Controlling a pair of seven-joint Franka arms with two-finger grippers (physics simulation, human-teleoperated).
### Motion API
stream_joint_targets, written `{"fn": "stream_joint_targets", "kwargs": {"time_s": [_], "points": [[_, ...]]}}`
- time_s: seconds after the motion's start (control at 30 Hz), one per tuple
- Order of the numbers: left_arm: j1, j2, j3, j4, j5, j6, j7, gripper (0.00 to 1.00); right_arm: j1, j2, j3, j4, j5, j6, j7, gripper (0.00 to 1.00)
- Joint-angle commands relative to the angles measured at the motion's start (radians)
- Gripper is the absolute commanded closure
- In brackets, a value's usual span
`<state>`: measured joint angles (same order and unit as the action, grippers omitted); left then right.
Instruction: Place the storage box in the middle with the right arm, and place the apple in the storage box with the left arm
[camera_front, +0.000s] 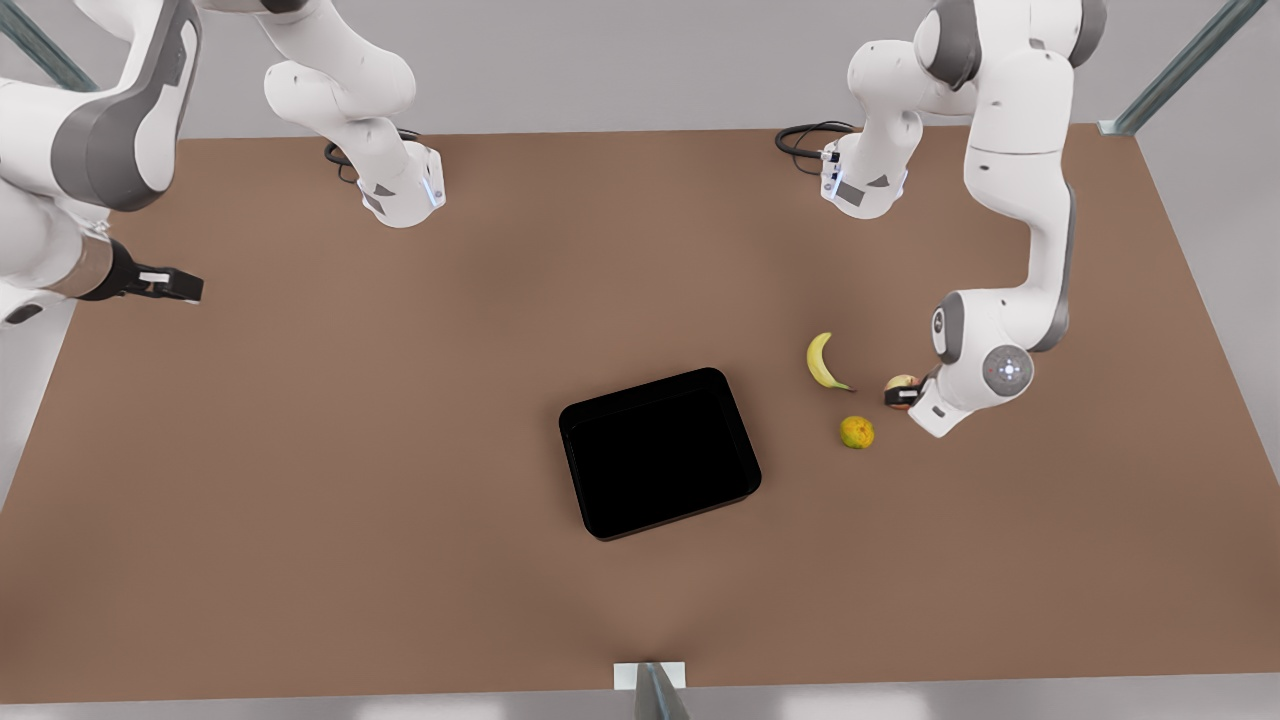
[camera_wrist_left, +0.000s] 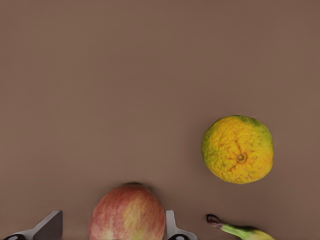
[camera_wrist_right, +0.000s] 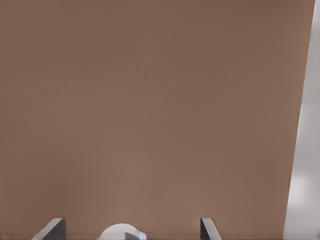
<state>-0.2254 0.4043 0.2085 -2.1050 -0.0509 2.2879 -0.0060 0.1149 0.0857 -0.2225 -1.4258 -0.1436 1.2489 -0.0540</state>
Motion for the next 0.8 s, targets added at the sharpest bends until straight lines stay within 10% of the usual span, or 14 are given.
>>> {"fn": "stream_joint_targets", "kwargs": {"time_s": [0.0,0.77], "points": [[0.000,0.005,-0.001,0.000,-0.001,0.025,0.018,0.00,0.011,0.000,-0.001,-0.001,-0.001,-0.011,-0.043,0.00],[0.000,0.068,-0.018,-0.032,-0.015,0.079,0.020,0.03,0.014,0.022,-0.001,0.002,0.004,-0.008,-0.046,0.00]]}}
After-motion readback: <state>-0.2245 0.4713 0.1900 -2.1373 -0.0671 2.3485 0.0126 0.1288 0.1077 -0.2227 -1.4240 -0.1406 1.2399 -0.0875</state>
